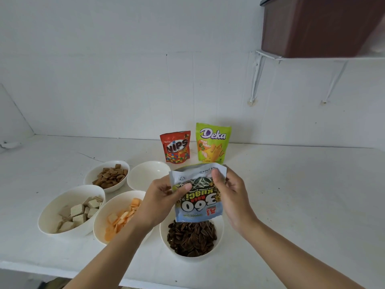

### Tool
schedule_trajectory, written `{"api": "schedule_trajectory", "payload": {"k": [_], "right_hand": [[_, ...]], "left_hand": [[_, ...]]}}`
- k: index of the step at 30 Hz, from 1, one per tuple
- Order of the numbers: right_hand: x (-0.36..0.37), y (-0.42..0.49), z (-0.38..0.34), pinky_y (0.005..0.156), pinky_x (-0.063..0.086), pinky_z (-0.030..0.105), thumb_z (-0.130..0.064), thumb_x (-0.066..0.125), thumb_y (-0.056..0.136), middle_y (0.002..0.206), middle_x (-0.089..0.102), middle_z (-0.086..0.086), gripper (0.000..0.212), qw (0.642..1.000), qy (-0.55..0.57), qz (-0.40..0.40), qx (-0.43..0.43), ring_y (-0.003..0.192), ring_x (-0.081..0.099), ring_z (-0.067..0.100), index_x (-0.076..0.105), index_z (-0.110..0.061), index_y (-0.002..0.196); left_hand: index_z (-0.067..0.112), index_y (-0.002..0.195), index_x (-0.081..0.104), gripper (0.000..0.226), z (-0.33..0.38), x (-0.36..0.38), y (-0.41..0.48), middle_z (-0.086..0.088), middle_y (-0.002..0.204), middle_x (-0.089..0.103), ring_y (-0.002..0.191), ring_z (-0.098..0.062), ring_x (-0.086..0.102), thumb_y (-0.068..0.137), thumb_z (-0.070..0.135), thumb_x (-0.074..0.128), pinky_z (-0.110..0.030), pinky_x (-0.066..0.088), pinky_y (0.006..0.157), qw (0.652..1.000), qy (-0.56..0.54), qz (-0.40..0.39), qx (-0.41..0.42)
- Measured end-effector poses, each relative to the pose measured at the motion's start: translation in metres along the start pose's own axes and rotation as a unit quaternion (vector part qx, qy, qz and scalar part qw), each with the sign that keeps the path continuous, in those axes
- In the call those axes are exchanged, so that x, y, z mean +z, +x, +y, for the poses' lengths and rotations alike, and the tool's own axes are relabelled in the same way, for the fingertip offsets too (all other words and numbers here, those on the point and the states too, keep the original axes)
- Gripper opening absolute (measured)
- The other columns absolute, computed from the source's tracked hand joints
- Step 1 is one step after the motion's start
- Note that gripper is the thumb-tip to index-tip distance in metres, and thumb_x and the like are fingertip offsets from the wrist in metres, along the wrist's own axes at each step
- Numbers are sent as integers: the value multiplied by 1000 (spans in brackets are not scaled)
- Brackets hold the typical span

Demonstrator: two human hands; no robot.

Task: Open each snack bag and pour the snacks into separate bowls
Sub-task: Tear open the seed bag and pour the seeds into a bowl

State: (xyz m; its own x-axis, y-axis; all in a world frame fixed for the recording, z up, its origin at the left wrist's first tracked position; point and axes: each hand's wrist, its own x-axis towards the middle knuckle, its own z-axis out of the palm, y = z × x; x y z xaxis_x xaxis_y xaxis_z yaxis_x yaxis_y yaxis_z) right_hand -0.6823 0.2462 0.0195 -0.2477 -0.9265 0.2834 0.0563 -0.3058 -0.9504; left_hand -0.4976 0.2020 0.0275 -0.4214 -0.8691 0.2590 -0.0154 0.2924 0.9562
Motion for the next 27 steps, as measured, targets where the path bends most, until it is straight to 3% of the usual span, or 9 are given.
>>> {"api": "schedule_trajectory", "payload": {"k": [3,6,8,12,16,18,20,23,27], "right_hand": [[1,2,-3,82,60,50,-30,51,103,105,74,10,22,1000,-16,-23,-8,100,72,28,69,-19,110],[7,5,-9,76,59,30,-25,52,102,104,75,6,21,998,-31,-56,-19,98,73,18,67,-14,112],[13,7,-13,77,57,25,-21,54,102,106,74,6,20,997,-31,-71,-31,100,72,14,65,-9,114],[23,10,-9,85,60,34,-21,67,95,105,73,4,20,992,-50,-111,-37,101,71,17,62,-12,112],[33,13,14,85,57,50,-38,75,87,98,73,3,29,975,-160,-154,-11,97,70,22,65,-16,101],[41,10,23,82,57,43,-31,75,89,92,74,-2,18,969,-182,-168,-14,91,70,15,69,-14,93],[49,9,26,70,52,26,-24,74,90,80,70,-7,14,966,-199,-158,-39,79,65,5,67,-14,83],[55,14,29,63,43,13,-21,72,92,75,67,-9,15,964,-227,-127,-52,74,61,-1,64,-15,80],[50,17,35,74,56,24,-20,69,94,87,73,-5,7,976,-190,-103,-4,87,69,7,68,-15,89]], "left_hand": [[22,116,74,26,10,-6,1,-5,113,76,107,-25,72,90,24,76,-44,60,88,1000,-17,3,22],[14,115,74,30,26,-19,7,0,111,75,104,-17,70,89,29,76,-31,58,82,994,80,9,79],[12,107,77,23,33,-25,8,2,100,75,93,-12,70,89,25,72,-20,54,73,985,145,17,94],[7,90,76,9,35,-40,-3,0,80,74,74,-8,69,92,12,70,-17,50,63,983,128,87,96],[7,85,71,10,29,-57,-21,8,75,73,71,-5,69,94,10,68,-17,51,61,977,100,170,77],[10,86,69,9,23,-66,-30,10,76,72,72,-6,69,95,10,67,-19,52,61,975,89,192,66],[10,91,69,6,17,-73,-35,9,80,72,75,-10,69,96,12,67,-24,55,63,973,92,203,57],[12,93,70,7,10,-81,-36,13,80,71,73,-4,67,94,19,69,-18,49,62,976,126,173,38],[20,104,73,18,12,-89,-25,8,86,74,76,-10,69,91,32,72,-31,51,59,983,165,77,11]]}}
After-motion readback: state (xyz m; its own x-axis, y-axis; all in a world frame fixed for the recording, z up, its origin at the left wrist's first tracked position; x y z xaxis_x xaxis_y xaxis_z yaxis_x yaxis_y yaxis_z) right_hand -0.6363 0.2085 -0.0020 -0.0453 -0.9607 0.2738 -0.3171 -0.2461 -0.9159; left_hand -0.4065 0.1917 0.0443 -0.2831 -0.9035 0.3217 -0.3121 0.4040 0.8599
